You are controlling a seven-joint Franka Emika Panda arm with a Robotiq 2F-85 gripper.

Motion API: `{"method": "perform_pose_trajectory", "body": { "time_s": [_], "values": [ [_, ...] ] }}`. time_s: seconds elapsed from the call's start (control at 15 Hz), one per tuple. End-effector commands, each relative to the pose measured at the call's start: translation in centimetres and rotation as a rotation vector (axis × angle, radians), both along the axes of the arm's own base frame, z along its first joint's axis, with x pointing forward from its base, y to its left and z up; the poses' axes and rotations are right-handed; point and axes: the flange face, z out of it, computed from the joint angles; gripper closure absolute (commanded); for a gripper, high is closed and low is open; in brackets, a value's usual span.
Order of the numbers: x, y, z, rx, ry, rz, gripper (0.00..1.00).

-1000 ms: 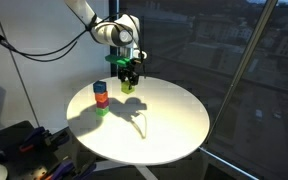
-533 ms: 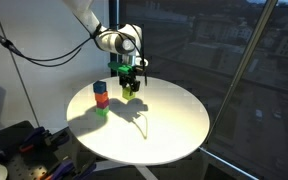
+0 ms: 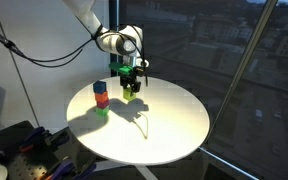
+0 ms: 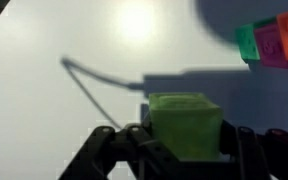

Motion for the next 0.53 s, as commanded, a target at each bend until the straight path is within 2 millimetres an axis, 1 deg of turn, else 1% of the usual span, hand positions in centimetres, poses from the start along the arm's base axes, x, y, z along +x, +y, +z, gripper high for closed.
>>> {"method": "perform_pose_trajectory", "body": {
  "time_s": [0.0,0.2,0.27,0.47],
  "values": [
    [0.03,-0.01,0.04,0.0,0.0,0.0,0.51],
    [0.04,-0.02,0.04,0.0,0.0,-0.001,0.51],
    [0.04,-0.02,0.04,0.0,0.0,-0.001,0.76],
    [0.17,0.04,-0.77,0.001,0.001,-0.002,0.76]
  ]
}}
